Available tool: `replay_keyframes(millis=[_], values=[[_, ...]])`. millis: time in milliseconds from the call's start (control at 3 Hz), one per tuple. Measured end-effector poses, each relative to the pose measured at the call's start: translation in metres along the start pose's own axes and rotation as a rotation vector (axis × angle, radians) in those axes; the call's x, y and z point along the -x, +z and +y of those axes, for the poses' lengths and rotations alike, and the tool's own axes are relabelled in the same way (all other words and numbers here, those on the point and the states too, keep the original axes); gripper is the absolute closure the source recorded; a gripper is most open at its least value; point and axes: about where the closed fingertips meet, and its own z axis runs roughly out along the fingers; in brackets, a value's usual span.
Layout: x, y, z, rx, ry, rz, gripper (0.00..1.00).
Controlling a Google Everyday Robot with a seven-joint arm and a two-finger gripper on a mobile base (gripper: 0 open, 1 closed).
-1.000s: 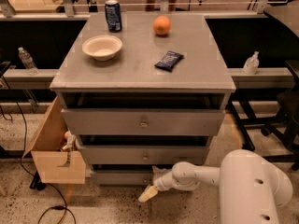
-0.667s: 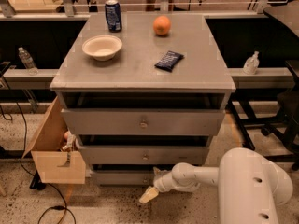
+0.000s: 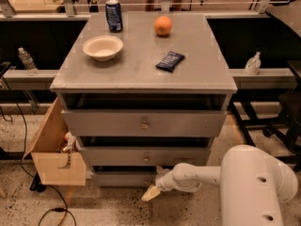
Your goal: Open bottom drawer
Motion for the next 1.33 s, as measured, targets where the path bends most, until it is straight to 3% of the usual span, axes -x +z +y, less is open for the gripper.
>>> replay_keyframes(millis=[333, 1333], values=[[0.0057, 0.0009, -0.0081, -0.034, -0.043, 0.041, 0.00], [0.0054, 0.0008, -0.0074, -0.034, -0.043, 0.041, 0.00]])
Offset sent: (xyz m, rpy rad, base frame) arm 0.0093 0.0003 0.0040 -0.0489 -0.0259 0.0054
